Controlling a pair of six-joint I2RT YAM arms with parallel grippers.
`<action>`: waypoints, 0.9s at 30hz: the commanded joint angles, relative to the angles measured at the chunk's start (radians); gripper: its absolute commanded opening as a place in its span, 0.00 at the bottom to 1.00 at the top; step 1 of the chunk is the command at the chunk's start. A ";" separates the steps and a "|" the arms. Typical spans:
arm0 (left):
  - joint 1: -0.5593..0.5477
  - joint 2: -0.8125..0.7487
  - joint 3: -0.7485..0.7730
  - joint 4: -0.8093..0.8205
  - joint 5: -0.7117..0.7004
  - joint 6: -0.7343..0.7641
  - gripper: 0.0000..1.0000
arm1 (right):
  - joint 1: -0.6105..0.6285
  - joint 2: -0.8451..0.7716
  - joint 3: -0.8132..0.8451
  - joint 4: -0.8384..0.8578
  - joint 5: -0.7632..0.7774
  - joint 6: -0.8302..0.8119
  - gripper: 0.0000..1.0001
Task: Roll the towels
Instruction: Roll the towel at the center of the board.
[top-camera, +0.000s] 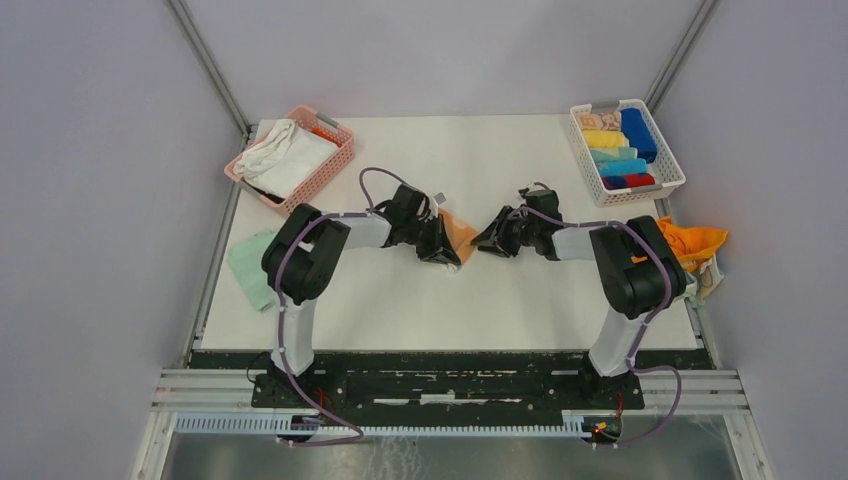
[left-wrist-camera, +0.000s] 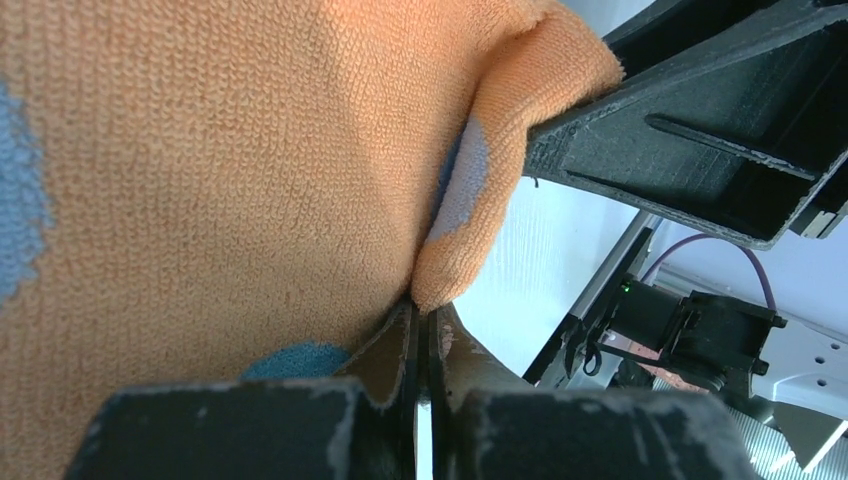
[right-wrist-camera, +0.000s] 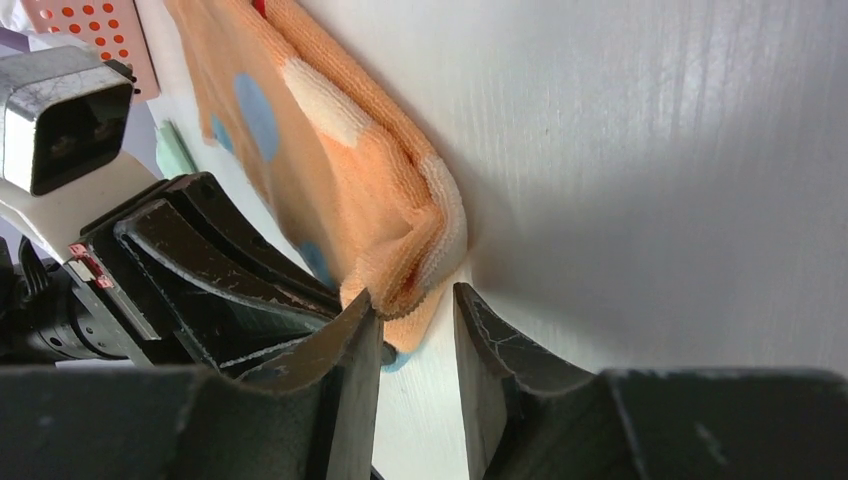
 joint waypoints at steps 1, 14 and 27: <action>0.005 0.030 0.036 -0.082 -0.044 0.013 0.03 | 0.001 0.019 0.054 0.074 -0.014 0.020 0.39; 0.004 0.031 0.027 -0.159 -0.097 0.068 0.03 | 0.000 0.076 0.182 -0.037 -0.008 0.061 0.29; 0.003 -0.029 -0.022 -0.212 -0.198 0.064 0.23 | -0.001 0.147 0.191 -0.266 0.193 0.014 0.19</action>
